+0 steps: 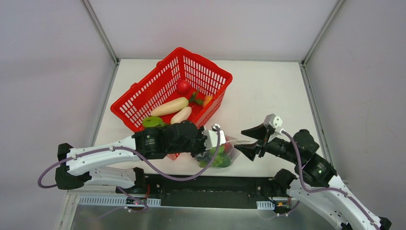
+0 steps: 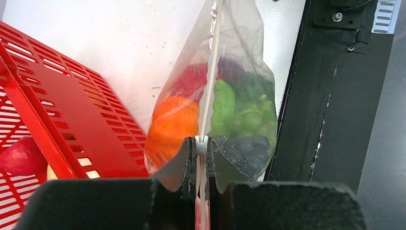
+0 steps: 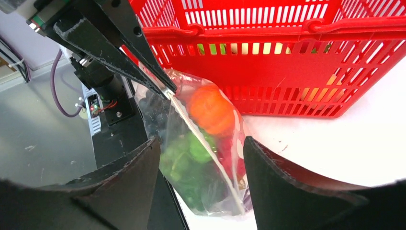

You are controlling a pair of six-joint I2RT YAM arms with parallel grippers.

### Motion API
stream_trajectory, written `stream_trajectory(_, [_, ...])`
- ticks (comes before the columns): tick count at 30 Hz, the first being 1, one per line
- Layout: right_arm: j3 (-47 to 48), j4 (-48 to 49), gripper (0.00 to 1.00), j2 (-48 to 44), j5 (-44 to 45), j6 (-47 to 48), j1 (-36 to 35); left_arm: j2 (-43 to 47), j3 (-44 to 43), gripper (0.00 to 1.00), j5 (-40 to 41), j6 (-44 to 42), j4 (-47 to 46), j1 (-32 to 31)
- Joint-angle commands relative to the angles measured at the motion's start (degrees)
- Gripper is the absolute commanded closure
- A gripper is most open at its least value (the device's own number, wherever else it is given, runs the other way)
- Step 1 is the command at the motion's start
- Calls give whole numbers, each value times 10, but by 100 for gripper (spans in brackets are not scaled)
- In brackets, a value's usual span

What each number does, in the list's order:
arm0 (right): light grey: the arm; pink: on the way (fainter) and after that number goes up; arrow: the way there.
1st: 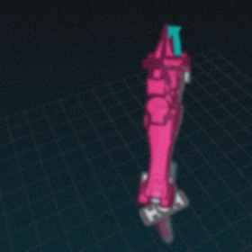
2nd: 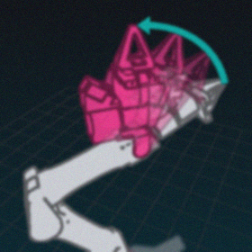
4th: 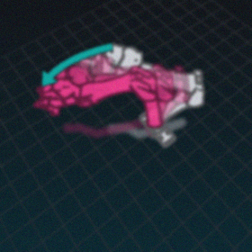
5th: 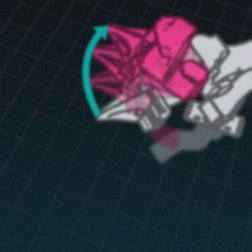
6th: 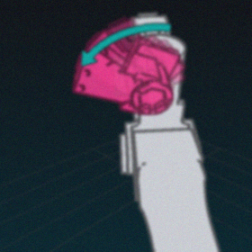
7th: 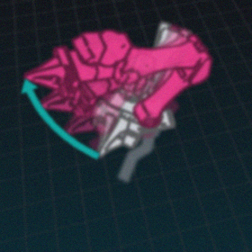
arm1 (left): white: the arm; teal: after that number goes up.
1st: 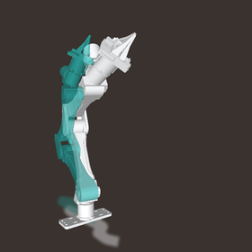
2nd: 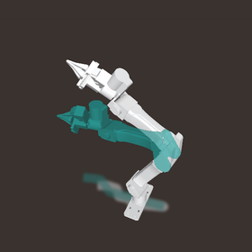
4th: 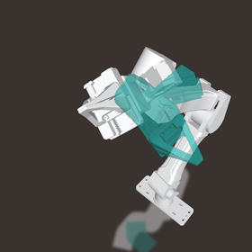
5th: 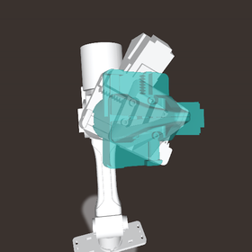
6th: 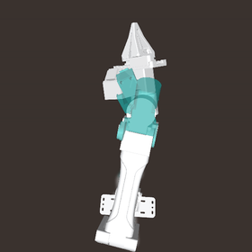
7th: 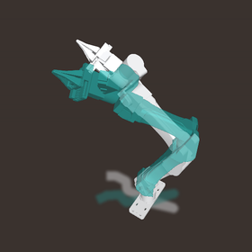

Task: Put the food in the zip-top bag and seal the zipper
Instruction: Zip the zipper food storage bag at the center of the board.

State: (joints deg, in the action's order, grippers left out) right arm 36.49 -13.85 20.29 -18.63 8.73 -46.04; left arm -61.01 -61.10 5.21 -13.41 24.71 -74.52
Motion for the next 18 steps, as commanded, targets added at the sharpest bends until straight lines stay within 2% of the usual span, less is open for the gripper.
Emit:
stream_trajectory(1, [46,-53,32,28,-31,62,1,-22,-72,100,-30,-32,9,3])
stream_trajectory(7, [65,-74,30,64,-69,108,2,-61,-111,100,-58,-42,35,3])
stream_trajectory(13, [79,-67,28,111,-124,130,1,-74,-118,100,-79,-36,33,3])
stream_trajectory(18, [74,-62,28,142,-129,139,1,-75,-111,100,-78,-36,28,3])
